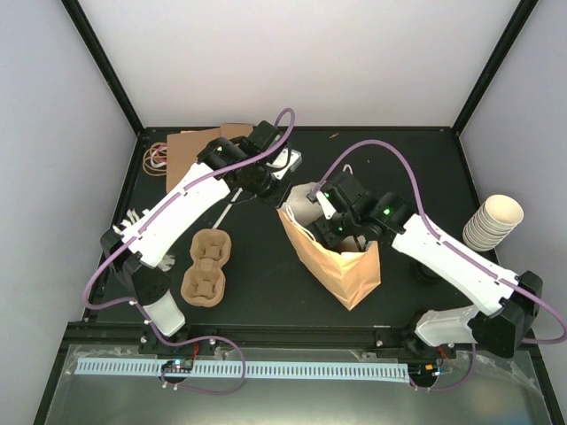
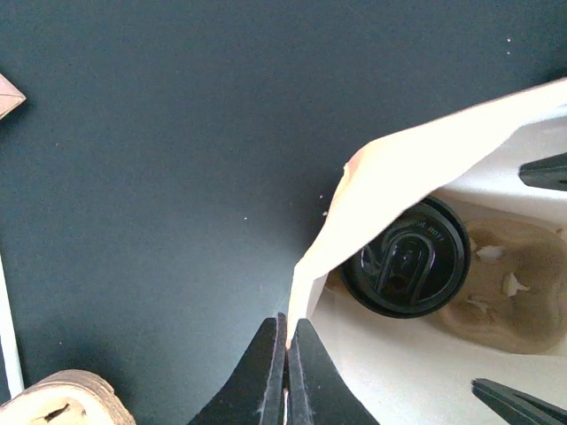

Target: Pack the takeout coffee

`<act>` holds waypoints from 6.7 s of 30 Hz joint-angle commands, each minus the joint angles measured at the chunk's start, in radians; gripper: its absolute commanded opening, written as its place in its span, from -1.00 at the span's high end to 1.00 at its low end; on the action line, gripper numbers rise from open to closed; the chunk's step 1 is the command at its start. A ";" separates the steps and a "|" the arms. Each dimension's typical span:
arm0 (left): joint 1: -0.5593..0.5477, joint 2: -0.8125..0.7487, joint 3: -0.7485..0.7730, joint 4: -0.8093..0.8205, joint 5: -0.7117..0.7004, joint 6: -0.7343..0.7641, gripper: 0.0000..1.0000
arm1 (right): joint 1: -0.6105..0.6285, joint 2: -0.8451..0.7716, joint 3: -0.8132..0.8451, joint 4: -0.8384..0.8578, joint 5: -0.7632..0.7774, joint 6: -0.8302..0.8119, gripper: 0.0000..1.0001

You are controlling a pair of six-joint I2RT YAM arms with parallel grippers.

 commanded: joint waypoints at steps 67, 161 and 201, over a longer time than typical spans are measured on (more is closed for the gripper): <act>0.006 -0.127 -0.100 0.029 -0.113 -0.038 0.97 | 0.003 -0.542 -0.090 0.123 0.173 0.176 -1.00; 0.400 -0.935 -1.115 0.344 0.225 -0.246 -0.88 | 0.004 -0.417 -0.607 0.467 0.139 0.411 -1.00; 0.101 -0.703 -1.249 0.920 0.133 -0.283 -0.69 | -0.264 -0.296 -0.415 0.109 0.553 0.622 -0.83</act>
